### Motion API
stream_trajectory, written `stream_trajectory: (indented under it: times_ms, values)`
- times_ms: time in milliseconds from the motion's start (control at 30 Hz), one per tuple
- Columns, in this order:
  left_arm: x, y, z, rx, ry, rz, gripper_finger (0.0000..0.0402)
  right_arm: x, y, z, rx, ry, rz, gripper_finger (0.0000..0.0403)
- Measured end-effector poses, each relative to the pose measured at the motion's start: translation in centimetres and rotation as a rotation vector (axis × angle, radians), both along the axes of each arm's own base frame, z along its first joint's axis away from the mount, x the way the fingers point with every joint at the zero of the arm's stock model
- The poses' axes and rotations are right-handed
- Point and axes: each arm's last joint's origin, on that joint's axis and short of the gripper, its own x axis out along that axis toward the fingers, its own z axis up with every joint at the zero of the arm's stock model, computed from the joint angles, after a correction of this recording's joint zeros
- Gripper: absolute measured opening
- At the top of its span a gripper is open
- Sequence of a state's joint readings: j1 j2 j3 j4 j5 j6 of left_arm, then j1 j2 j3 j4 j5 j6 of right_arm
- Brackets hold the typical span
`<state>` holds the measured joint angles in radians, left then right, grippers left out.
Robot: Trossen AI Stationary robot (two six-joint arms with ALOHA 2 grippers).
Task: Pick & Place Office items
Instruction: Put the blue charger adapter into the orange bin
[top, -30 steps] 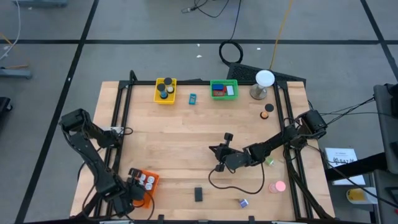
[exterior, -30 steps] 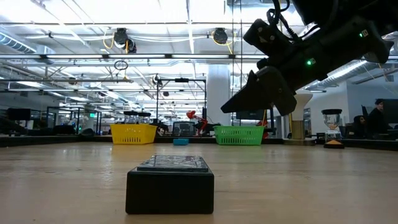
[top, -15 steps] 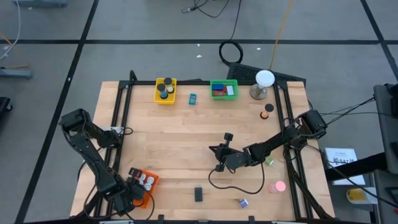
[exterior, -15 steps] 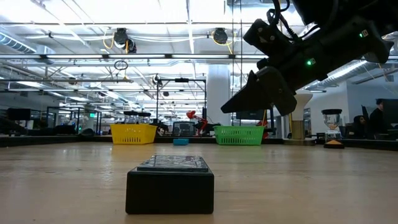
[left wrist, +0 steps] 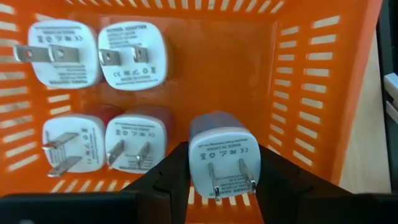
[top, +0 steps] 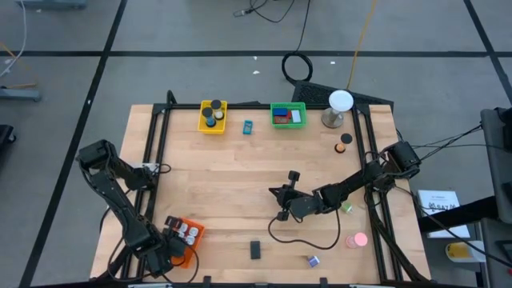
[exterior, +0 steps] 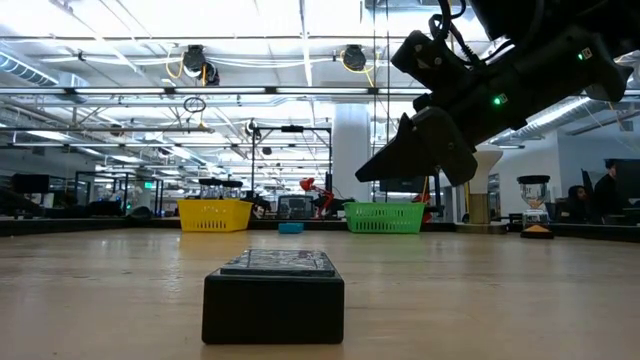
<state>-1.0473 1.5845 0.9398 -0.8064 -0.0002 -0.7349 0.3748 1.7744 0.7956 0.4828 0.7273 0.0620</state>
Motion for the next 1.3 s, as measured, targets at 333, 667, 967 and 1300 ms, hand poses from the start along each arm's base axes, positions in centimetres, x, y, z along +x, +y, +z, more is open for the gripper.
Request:
stream_trajectory:
  times_ms: [333, 667, 967, 1300]
  values:
    - [0.1, 0.0, 0.0, 0.015, -0.025, -0.016, 0.0143, 0.0, 0.0, 0.0, 0.001, 0.000, 0.000, 0.0004]
    - [0.6, 0.2, -0.8, 0.044, -0.007, 0.057, 0.0177, 0.0, 0.0, 0.0, -0.002, 0.001, 0.001, 0.0004]
    - [0.6, 0.0, -1.4, 0.038, 0.058, 0.051, 0.0186, 0.0, 0.0, 0.0, -0.002, 0.001, 0.002, 0.0004]
    - [0.9, -0.3, -0.4, 0.026, 0.093, 0.084, 0.0178, 0.0, 0.0, 0.0, 0.000, -0.002, 0.002, 0.0004]
